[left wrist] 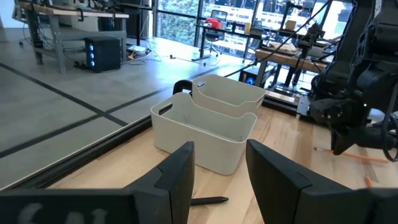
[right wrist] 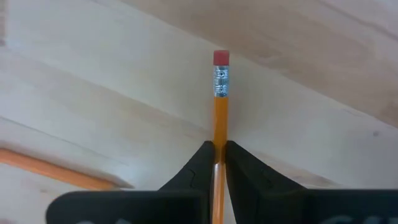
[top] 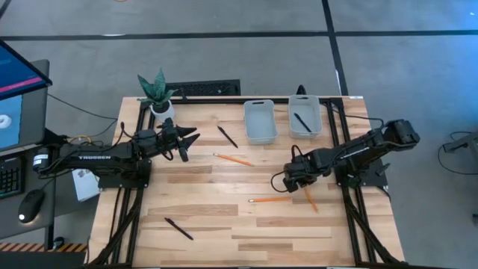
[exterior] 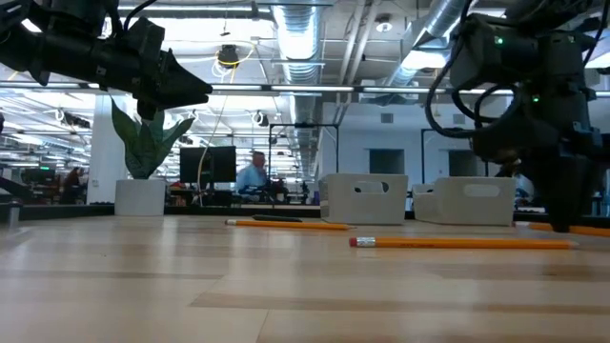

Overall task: Sort pens & pencils
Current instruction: Put the bottom right yellow pencil into the left gray bin

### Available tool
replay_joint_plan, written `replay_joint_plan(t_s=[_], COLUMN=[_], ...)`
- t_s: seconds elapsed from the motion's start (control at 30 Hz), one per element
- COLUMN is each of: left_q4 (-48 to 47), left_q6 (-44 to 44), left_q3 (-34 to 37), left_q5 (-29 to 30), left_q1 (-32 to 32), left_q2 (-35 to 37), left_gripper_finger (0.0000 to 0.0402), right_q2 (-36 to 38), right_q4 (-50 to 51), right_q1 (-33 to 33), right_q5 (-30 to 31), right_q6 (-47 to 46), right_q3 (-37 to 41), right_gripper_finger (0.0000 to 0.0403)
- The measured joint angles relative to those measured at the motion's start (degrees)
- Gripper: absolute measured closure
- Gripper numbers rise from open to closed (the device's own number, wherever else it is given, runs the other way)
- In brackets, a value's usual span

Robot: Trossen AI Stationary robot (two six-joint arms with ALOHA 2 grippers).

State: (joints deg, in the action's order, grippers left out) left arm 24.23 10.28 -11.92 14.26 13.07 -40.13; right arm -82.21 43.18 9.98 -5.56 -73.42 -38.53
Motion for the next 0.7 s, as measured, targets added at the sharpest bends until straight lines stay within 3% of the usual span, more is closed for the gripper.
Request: replay_joint_plan(t_s=[0.3, 0.7], left_q4=[0.0, 0.0], left_q6=[0.0, 0.0], left_q3=[0.0, 0.0], left_q5=[0.0, 0.0], left_q1=[0.0, 0.0], left_q2=[0.0, 0.0], left_gripper_finger=[0.0266, 0.0266], right_q2=[0.0, 0.1], right_q4=[0.3, -0.7], right_q1=[-0.9, -7.6], right_q5=[-0.2, -0.3], right_q6=[1.1, 12.6], right_q3=[-2.3, -9.0], right_gripper_finger=[0.0350, 0.0349])
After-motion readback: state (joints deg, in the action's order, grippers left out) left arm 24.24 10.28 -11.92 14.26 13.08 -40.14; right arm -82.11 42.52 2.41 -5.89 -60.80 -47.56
